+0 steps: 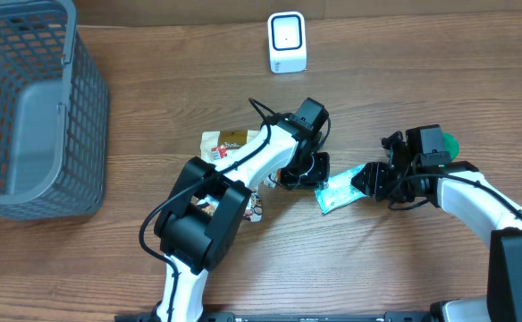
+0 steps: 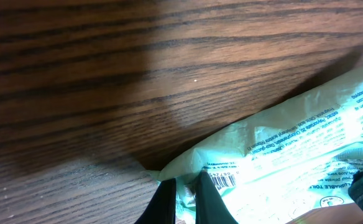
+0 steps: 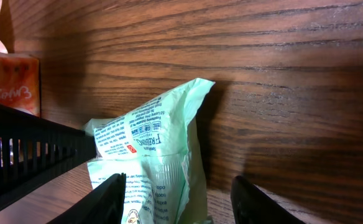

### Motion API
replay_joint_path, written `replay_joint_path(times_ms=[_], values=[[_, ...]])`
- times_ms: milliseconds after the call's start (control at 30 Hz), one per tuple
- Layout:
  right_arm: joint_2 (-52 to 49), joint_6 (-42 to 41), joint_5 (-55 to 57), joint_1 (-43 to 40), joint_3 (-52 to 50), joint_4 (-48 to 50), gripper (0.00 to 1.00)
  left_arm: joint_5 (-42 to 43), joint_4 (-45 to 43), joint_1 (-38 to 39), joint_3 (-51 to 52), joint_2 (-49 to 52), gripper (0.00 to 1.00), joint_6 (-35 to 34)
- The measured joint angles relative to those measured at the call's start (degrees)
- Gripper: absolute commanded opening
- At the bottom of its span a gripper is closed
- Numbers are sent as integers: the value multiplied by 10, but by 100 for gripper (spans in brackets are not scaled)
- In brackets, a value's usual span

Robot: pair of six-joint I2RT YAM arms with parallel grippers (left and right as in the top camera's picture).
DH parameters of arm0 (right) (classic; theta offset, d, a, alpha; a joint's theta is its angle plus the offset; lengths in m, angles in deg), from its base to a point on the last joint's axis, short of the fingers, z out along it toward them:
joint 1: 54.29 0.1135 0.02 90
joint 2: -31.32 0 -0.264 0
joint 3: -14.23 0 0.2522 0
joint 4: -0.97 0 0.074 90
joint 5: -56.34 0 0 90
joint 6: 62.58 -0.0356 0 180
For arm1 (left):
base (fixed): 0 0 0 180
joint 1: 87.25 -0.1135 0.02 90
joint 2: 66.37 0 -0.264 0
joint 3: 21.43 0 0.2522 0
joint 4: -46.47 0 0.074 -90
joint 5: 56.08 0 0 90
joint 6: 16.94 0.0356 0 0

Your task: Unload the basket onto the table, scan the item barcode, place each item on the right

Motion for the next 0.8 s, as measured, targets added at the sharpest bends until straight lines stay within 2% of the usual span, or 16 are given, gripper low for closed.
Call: replay_joint_path(times_ms=[200,400,467,600,800], values=[[-2,3,-9,-1,0,-1,36,0,0,0,0,0,4,0],[-26,2,-29,-1,0,-1,31,0,0,0,0,0,4,0],[-29,2,-32,-1,0,0,27,0,0,0,0,0,4,0],[-33,1,-42,-1,1,2,6,0,0,0,0,0,4,0],[-33,8,-50,-2,3,3,4,0,0,0,-1,0,4,0]])
